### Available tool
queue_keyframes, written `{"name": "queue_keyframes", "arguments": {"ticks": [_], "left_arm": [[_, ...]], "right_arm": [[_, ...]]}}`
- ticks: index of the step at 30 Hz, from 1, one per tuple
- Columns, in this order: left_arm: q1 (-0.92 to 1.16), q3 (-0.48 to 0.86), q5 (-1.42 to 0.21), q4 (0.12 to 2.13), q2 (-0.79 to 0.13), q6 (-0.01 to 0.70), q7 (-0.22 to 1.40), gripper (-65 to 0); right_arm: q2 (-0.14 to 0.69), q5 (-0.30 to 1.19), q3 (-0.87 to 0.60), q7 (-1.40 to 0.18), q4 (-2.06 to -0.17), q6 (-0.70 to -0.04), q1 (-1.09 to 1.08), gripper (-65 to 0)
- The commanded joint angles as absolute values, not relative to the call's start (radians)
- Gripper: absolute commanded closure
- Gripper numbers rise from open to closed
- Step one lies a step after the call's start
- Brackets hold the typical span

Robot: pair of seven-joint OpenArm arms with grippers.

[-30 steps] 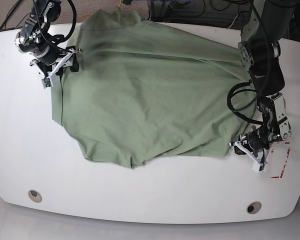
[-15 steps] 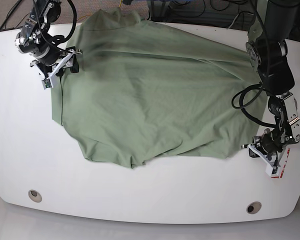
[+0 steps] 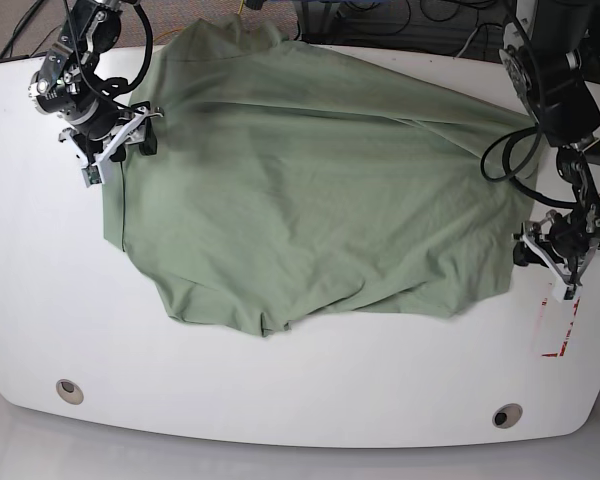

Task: Layout the t-shirt on the table in an organized manner, then fold the t-shirt properly
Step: 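Drag the hem with the left gripper back toward the shoulder edge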

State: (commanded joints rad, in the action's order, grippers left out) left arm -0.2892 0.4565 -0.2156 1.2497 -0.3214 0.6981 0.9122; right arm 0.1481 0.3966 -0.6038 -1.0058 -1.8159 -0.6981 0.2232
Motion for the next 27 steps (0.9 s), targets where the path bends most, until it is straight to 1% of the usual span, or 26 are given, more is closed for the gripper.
{"name": "queue_keyframes", "arguments": {"ticks": [3, 7, 10, 12, 15, 19, 20, 24, 26, 27], "left_arm": [[-0.223, 0.479, -0.216, 1.314, -0.321, 0.698, 0.918, -34.3], [-0.159, 0.476, -0.216, 1.382, -0.309, 0.698, 0.918, -34.0], [-0.148, 0.476, -0.209, 1.400, -0.259, 0.698, 0.918, -33.9], [-0.150, 0.469, -0.208, 1.397, -0.234, 0.698, 0.912, -33.9], [-0.183, 0.404, -0.208, 1.374, -0.203, 0.698, 0.871, -33.9], [-0.197, 0.292, -0.208, 1.313, -0.194, 0.590, 0.771, -33.9], [-0.199, 0.242, -0.208, 1.270, -0.194, 0.542, 0.731, -33.9], [-0.231, 0.177, -0.208, 1.199, -0.200, 0.478, 0.664, -33.9], [-0.246, 0.177, -0.208, 1.148, -0.202, 0.463, 0.651, -33.9], [-0.248, 0.177, -0.208, 1.122, -0.208, 0.463, 0.650, -33.9]], "right_arm": [[0.148, 0.397, -0.604, -1.006, -1.816, -0.698, 0.205, -34.1], [0.150, 0.397, -0.602, -1.024, -1.817, -0.698, 0.171, -34.1], [0.156, 0.397, -0.602, -1.082, -1.828, -0.698, 0.139, -34.1], [0.160, 0.397, -0.602, -1.118, -1.874, -0.698, 0.127, -33.8], [0.162, 0.398, -0.599, -1.148, -1.934, -0.698, 0.119, -33.6], [0.157, 0.398, -0.544, -1.171, -1.931, -0.698, 0.091, -33.5], [0.156, 0.398, -0.527, -1.171, -1.914, -0.698, 0.087, -33.5], [0.125, 0.397, -0.496, -1.167, -1.845, -0.698, 0.084, -33.3], [0.113, 0.395, -0.496, -1.145, -1.788, -0.698, 0.081, -30.9], [0.111, 0.395, -0.493, -1.125, -1.756, -0.698, 0.076, -28.7]]}}
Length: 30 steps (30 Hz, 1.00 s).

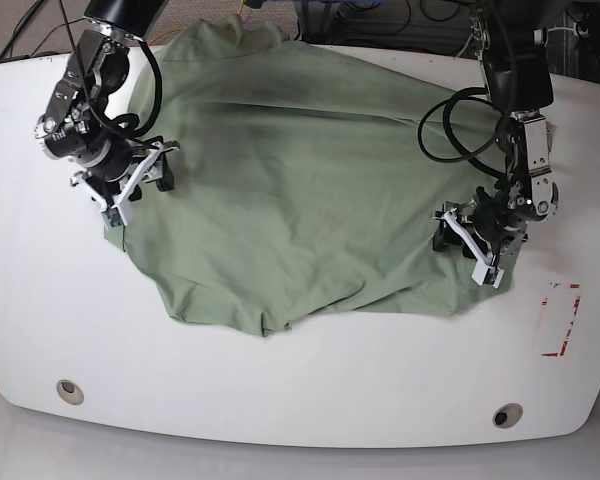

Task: Layout the t-shirt on the table in an organized manner, then fold the t-shirt properly
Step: 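Drag the hem with the left gripper back toward the shoulder edge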

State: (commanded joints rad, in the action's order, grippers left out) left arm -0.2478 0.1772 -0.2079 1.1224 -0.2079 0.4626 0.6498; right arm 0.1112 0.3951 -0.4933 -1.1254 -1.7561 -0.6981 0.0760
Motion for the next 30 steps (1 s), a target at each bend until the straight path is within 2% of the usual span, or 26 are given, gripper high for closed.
{"name": "queue_keyframes", "arguments": {"ticks": [4, 14, 20, 26, 30], "left_arm": [[-0.275, 0.177, -0.209, 1.030, -0.243, 0.463, 0.627, -33.9], [-0.280, 0.177, -0.214, 0.937, -0.329, 0.463, 0.558, -33.9], [-0.308, 0.176, -0.209, 0.905, -0.335, 0.463, 0.513, -33.9], [-0.372, 0.174, -0.214, 0.877, -0.334, 0.470, 0.515, -33.9], [-0.412, 0.174, -0.214, 0.877, -0.331, 0.472, 0.516, -33.9]], "right_arm": [[0.114, 0.390, -0.492, -1.050, -1.623, -0.698, 0.070, -22.5], [0.211, 0.387, -0.489, -0.901, -1.356, -0.698, 0.004, -22.2], [0.265, 0.387, -0.489, -0.858, -1.233, -0.698, -0.056, -22.2], [0.278, 0.395, -0.487, -0.868, -1.234, -0.698, -0.068, -22.2], [0.266, 0.397, -0.487, -0.908, -1.328, -0.698, -0.067, -22.2]]}}
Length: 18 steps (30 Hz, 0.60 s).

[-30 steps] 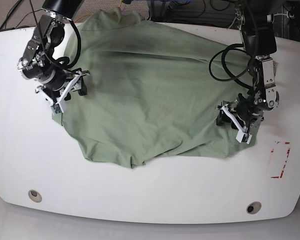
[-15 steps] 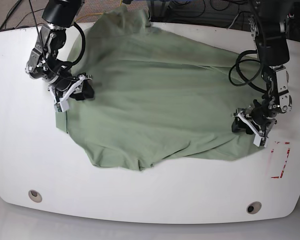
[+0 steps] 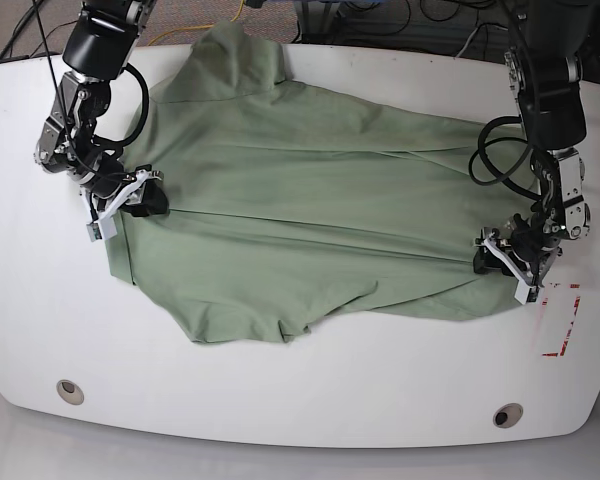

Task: Layout the t-shirt on the table in an organized manner, then fold the t-shirt properly
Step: 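Drag the hem with the left gripper back toward the shoulder edge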

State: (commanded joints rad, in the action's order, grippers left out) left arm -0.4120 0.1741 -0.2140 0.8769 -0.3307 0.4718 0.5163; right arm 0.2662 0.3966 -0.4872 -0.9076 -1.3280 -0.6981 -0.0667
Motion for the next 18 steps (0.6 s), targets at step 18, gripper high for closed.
{"name": "queue_keyframes", "arguments": {"ticks": [18], "left_arm": [[-0.208, 0.292, -0.472, 1.326, -0.349, 0.605, 0.854, -33.9]], "right_arm": [[0.143, 0.397, -0.499, -1.211, -1.957, -0.698, 0.096, -23.3]]}}
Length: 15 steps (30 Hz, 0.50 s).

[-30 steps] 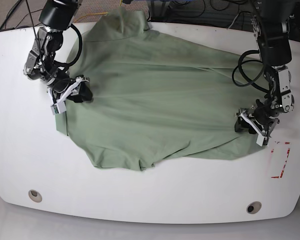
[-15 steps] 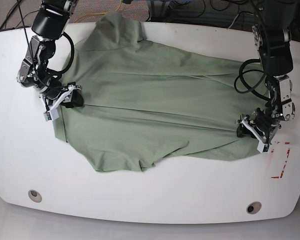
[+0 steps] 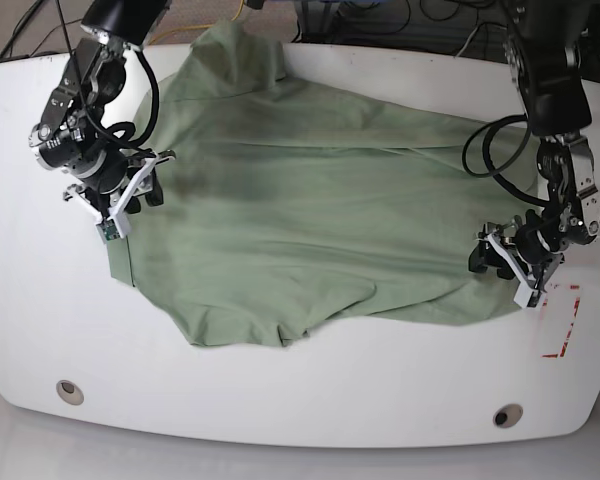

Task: Layout the t-shirt on the table in an organized manner, then fold the t-shirt properly
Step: 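Drag the hem with the left gripper back toward the shoulder edge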

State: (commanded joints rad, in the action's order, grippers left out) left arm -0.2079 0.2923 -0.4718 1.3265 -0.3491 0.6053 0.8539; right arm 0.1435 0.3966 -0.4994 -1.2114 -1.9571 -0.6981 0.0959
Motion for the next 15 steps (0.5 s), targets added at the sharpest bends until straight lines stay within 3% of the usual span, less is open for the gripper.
{"name": "queue_keyframes", "arguments": {"ticks": [4, 7, 10, 15], "left_arm": [[-0.074, 0.384, -0.591, 1.480, -0.349, 0.697, 0.928, -33.9], [0.008, 0.473, -0.657, 1.541, -0.349, 0.698, 0.997, -34.0], [0.062, 0.559, -0.705, 1.567, -0.349, 0.698, 1.044, -34.2], [0.131, 0.650, -0.760, 1.566, -0.371, 0.698, 1.076, -34.2]], "right_arm": [[0.142, 0.397, -0.507, -1.213, -1.968, -0.698, 0.166, -35.8], [0.122, 0.398, -0.564, -1.213, -1.969, -0.698, 0.209, -45.7], [0.093, 0.398, -0.627, -1.214, -1.971, -0.698, 0.234, -49.8], [0.085, 0.400, -0.684, -1.231, -1.972, -0.698, 0.263, -49.8]]}}
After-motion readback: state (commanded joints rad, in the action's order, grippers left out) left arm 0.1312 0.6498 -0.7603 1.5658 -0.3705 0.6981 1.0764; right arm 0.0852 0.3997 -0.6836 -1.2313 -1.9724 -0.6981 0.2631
